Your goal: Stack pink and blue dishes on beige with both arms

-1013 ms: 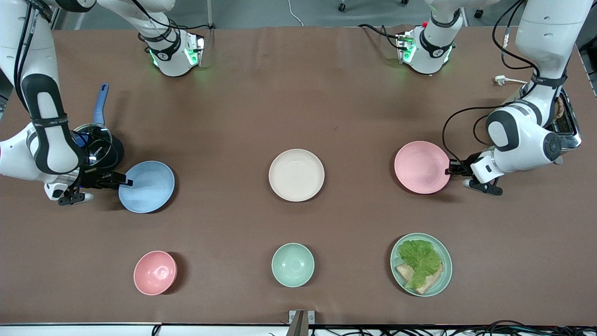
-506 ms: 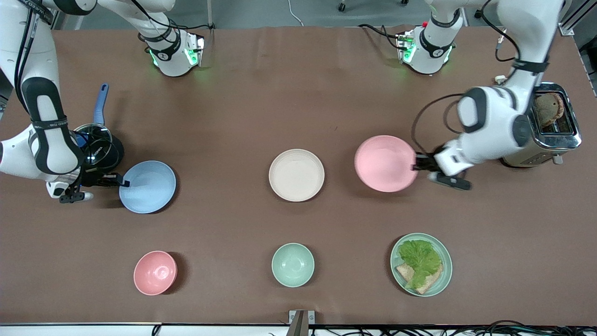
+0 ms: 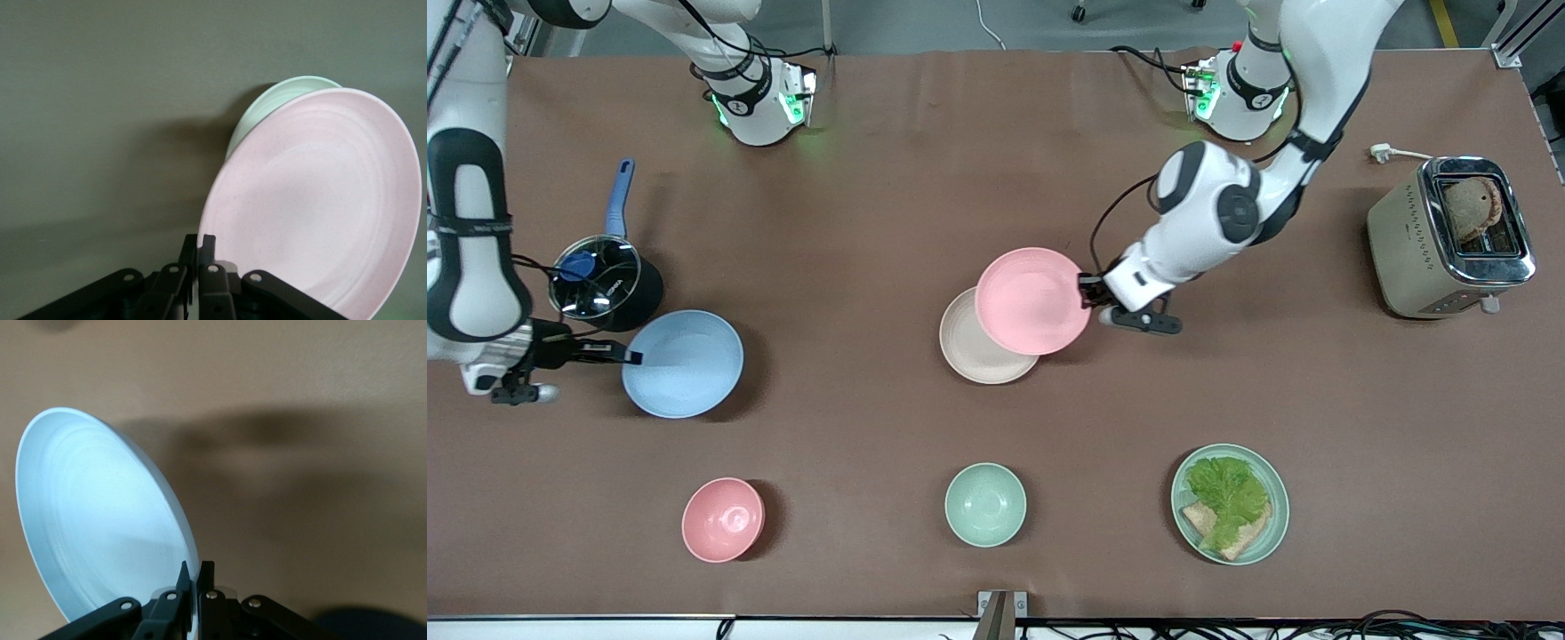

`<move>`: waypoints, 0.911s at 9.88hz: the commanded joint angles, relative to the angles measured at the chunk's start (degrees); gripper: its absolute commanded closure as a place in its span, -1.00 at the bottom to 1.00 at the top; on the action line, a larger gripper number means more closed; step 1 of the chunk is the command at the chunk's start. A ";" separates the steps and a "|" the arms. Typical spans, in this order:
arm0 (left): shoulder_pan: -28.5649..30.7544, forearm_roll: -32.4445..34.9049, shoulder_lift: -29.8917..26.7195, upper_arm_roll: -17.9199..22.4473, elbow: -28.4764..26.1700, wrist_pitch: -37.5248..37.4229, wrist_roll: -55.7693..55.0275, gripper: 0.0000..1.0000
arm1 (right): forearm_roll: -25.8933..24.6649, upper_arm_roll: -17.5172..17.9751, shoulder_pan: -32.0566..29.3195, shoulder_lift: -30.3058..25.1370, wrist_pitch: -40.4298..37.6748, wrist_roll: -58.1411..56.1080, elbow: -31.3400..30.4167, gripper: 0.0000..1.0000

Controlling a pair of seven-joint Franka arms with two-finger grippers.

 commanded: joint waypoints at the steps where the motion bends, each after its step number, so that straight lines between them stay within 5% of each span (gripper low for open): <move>1: -1.94 15.87 10.85 -0.84 7.67 0.55 -16.66 0.99 | -3.12 -0.43 2.43 -0.25 -9.90 11.92 9.07 0.99; 4: -2.29 30.26 15.01 -2.60 8.31 0.54 -28.94 0.96 | -3.21 2.10 5.95 -3.05 -12.04 25.36 10.07 0.99; 5: -2.46 30.37 14.84 -2.60 8.48 0.54 -29.39 0.68 | -3.21 5.08 6.22 -4.54 -12.13 31.24 9.81 0.99; 6: -2.12 30.02 14.58 -2.52 9.18 0.54 -29.57 -0.52 | -3.21 8.85 6.22 -5.34 -12.13 35.83 9.55 0.99; 7: -1.59 30.45 13.97 -2.43 9.88 -0.06 -29.58 -1.00 | -3.21 12.19 6.31 -5.95 -11.52 39.87 9.46 0.99; 9: 1.38 30.89 8.19 -2.34 9.63 -4.61 -27.57 -1.00 | -3.30 19.49 6.49 -7.01 -10.38 45.87 8.76 0.99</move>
